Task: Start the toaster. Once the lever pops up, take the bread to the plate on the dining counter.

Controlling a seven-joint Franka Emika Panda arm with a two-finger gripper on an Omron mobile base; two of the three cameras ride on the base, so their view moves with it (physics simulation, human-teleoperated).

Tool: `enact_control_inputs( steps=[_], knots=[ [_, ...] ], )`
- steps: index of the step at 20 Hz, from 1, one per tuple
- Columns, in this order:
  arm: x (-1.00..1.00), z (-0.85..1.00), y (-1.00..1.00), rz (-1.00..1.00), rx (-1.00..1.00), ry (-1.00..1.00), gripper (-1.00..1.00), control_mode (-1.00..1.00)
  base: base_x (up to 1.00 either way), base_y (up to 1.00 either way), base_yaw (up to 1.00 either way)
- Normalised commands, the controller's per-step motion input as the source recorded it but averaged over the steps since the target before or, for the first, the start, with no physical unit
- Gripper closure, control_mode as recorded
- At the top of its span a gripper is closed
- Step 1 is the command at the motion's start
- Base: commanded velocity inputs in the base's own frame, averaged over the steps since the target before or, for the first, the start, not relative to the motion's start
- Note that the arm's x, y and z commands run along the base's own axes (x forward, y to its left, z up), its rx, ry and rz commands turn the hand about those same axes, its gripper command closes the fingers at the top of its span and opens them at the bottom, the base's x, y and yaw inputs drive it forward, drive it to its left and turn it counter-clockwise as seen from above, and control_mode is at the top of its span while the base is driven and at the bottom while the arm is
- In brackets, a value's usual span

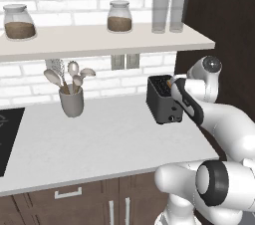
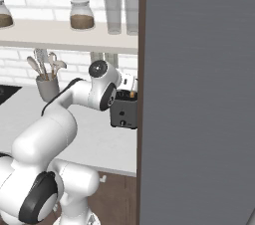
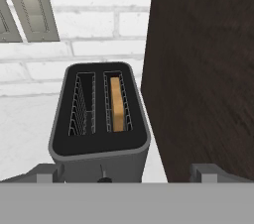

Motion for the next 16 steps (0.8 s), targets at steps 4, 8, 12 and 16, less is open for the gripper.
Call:
enact_control_inputs(
  steps=[4, 8, 12, 16],
  knots=[
    [0.00, 0.00, 0.00, 0.00, 0.00, 0.00, -1.00, -1.00, 0.00, 0.00, 0.00],
    [0.00, 0.00, 0.00, 0.00, 0.00, 0.00, -1.00, -1.00, 0.00, 0.00, 0.00],
    [0.00, 0.00, 0.00, 0.00, 0.00, 0.00, -1.00, -1.00, 0.00, 0.00, 0.00],
    [0.00, 0.00, 0.00, 0.00, 0.00, 0.00, -1.00, -1.00, 0.00, 0.00, 0.00]
  ],
)
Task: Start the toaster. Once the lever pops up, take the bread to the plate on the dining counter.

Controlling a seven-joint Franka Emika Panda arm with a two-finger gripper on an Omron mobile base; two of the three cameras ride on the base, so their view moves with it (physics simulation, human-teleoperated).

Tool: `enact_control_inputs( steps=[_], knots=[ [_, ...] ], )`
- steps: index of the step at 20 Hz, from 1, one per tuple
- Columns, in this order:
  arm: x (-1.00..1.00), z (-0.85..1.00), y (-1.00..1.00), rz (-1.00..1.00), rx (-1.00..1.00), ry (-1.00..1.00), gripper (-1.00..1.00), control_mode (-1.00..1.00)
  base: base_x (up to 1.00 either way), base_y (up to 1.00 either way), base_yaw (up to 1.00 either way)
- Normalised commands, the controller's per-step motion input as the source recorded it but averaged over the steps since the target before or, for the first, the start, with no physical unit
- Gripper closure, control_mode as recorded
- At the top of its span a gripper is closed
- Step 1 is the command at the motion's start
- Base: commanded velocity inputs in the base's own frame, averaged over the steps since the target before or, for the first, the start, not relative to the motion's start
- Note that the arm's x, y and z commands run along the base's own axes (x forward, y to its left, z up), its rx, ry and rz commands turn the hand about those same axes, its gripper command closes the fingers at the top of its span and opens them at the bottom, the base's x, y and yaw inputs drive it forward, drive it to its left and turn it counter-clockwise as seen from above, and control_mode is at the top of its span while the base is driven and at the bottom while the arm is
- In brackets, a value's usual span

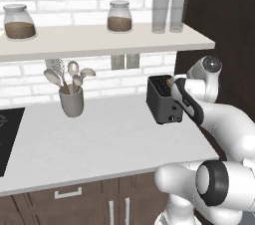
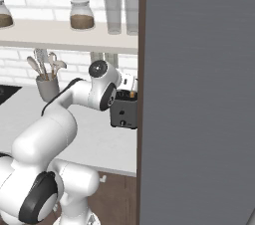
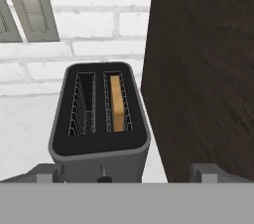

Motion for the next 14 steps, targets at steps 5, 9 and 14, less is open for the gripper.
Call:
enact_control_inputs(
  steps=[5, 9, 14],
  knots=[
    [0.00, 0.00, 0.00, 0.00, 0.00, 0.00, -1.00, -1.00, 0.00, 0.00, 0.00],
    [0.00, -0.01, 0.00, 0.00, 0.00, 0.00, -1.00, -1.00, 0.00, 0.00, 0.00],
    [0.00, 0.00, 0.00, 0.00, 0.00, 0.00, -1.00, -1.00, 0.00, 0.00, 0.00]
  ],
)
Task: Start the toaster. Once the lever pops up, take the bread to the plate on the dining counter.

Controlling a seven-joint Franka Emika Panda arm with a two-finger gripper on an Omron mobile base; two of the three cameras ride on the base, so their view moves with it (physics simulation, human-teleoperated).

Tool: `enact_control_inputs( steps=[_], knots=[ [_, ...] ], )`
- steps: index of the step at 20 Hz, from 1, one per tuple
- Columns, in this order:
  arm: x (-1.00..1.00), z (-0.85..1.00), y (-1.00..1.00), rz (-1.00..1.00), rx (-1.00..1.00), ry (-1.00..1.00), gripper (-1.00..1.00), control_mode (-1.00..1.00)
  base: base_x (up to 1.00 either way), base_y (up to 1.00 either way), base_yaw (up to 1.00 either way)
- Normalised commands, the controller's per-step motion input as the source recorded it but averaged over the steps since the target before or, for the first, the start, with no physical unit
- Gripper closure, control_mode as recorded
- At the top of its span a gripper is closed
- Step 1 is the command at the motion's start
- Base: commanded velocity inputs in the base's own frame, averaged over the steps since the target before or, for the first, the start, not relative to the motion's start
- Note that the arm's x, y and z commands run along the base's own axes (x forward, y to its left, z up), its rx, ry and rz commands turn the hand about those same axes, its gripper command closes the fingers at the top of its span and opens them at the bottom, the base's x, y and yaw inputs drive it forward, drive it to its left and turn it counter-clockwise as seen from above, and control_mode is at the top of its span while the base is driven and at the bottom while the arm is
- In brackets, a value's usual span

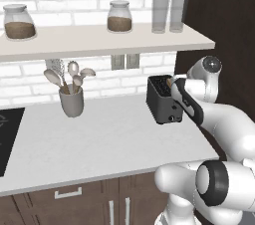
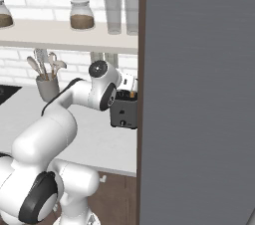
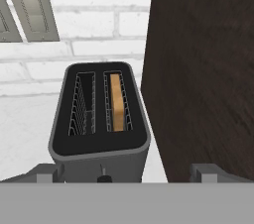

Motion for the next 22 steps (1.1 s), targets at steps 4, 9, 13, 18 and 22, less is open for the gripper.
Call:
enact_control_inputs(
  steps=[4, 9, 13, 18, 22],
  knots=[
    [0.00, 0.00, 0.00, 0.00, 0.00, 0.00, -1.00, -1.00, 0.00, 0.00, 0.00],
    [0.00, 0.00, 0.00, 0.00, 0.00, 0.00, -1.00, -1.00, 0.00, 0.00, 0.00],
    [-0.01, 0.00, 0.00, 0.00, 0.00, 0.00, -1.00, -1.00, 0.00, 0.00, 0.00],
    [-0.01, 0.00, 0.00, 0.00, 0.00, 0.00, -1.00, -1.00, 0.00, 0.00, 0.00],
    [-0.06, 0.00, 0.00, 0.00, 0.00, 0.00, -1.00, -1.00, 0.00, 0.00, 0.00]
  ],
)
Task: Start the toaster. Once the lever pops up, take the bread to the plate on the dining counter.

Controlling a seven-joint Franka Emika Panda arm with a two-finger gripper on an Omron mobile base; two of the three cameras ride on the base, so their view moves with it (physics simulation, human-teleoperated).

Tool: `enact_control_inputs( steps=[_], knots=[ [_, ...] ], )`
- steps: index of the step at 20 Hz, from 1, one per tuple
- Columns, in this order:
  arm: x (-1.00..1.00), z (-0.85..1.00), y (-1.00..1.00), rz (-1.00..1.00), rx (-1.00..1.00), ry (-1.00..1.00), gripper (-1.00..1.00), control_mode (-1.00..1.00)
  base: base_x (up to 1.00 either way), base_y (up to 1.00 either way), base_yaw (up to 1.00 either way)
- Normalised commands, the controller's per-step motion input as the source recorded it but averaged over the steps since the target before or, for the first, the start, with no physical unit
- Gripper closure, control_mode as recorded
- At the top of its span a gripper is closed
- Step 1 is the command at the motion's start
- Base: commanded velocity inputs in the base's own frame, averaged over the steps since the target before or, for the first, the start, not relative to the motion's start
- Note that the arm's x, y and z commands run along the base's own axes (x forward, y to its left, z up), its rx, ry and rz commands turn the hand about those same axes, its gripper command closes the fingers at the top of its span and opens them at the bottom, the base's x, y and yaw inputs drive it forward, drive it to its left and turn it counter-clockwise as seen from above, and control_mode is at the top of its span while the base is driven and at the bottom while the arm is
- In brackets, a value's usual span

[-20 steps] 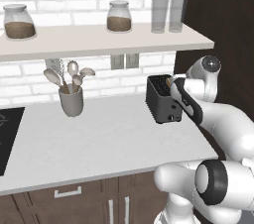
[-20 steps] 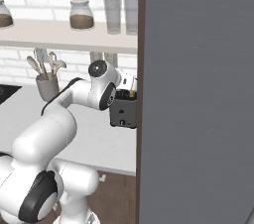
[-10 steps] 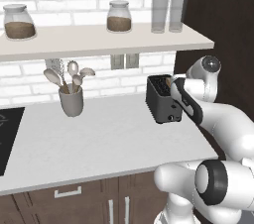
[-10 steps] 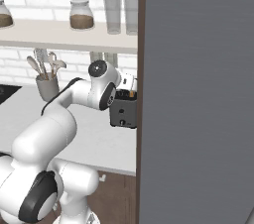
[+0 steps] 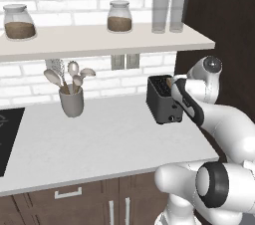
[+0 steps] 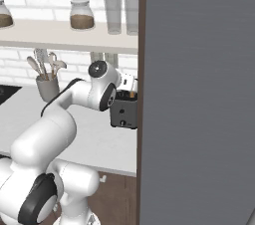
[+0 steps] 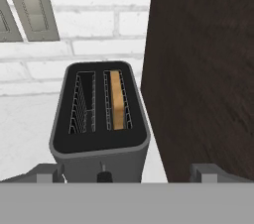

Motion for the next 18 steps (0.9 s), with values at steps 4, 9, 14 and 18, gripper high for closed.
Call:
enact_control_inputs(
  steps=[4, 9, 14, 18],
  knots=[
    [0.00, 0.00, 0.18, 0.03, 0.01, 0.12, -1.00, -1.00, 0.00, 0.00, 0.00],
    [0.00, 0.00, 0.07, 0.04, 0.05, 0.22, -1.00, -1.00, 0.00, 0.00, 0.00],
    [0.07, 0.00, 0.00, 0.03, 0.01, 0.18, -1.00, -1.00, 0.00, 0.00, 0.00],
    [0.14, -0.13, -0.02, 0.02, 0.00, 0.00, -1.00, -1.00, 0.00, 0.00, 0.00]
  ],
)
